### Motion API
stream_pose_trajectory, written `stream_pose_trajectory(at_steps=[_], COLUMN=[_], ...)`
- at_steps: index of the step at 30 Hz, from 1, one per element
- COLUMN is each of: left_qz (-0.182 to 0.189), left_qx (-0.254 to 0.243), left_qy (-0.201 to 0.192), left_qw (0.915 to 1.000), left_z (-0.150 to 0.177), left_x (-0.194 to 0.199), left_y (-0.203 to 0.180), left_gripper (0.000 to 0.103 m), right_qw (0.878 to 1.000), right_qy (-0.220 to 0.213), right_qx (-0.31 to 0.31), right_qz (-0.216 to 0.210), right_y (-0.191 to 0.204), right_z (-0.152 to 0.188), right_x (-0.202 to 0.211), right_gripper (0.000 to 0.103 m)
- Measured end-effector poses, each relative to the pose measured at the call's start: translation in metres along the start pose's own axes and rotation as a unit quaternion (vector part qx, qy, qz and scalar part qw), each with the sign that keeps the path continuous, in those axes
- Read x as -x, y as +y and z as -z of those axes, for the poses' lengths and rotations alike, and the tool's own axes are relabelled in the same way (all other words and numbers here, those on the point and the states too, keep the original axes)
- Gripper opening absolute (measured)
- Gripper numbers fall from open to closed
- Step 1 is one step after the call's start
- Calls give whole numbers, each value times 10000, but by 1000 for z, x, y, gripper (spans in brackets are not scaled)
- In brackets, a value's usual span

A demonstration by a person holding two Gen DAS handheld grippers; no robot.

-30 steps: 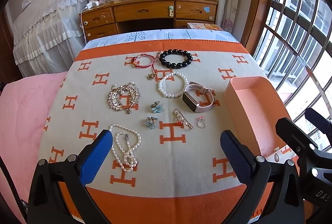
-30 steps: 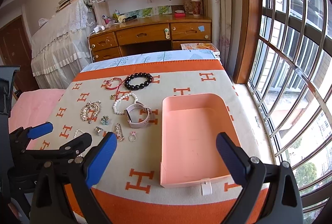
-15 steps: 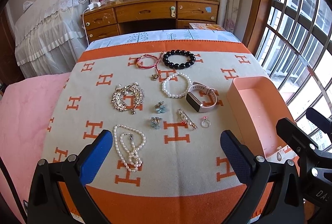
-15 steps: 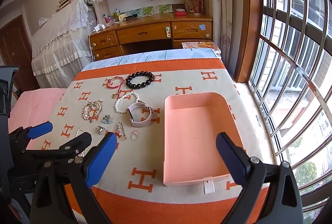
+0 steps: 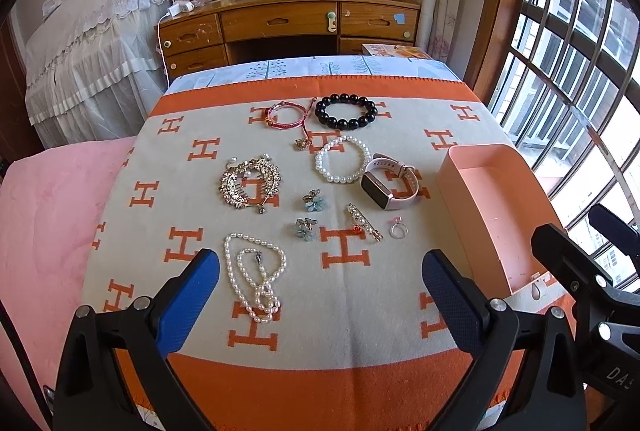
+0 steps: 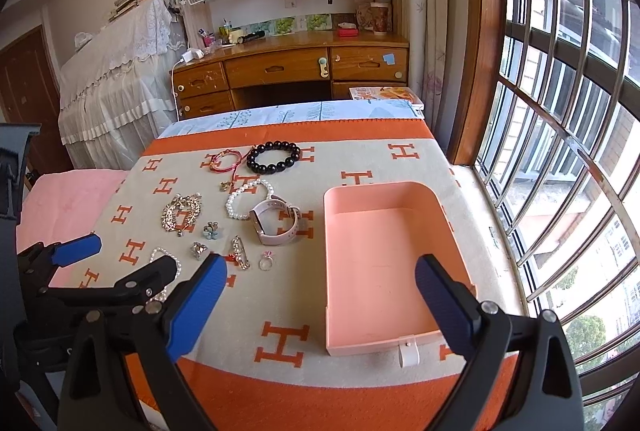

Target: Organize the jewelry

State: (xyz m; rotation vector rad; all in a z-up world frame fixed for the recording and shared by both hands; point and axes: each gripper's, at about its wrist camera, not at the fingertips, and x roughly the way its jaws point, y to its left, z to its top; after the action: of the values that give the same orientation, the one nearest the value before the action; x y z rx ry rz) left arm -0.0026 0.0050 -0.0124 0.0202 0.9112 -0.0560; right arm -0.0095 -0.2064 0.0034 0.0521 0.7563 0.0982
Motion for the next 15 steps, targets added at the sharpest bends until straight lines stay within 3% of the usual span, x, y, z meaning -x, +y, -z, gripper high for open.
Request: stream_pose_trajectory(at_steps=[11,15], left_qz=[53,114], left_qx=[-13,-15], left_qy=[-63,-230], left_qw=[10000,9997], left_z=[9,10], left_x=[11,20], left_y=[7,10], left_gripper=[100,100], right_qw=[9999,9999], right_qy=[-56,13], right_qx=[36,53], right_qz=[-77,-129], right_y=[9,11], right_z=[5,6], right_x=[13,13], right_gripper=[90,82])
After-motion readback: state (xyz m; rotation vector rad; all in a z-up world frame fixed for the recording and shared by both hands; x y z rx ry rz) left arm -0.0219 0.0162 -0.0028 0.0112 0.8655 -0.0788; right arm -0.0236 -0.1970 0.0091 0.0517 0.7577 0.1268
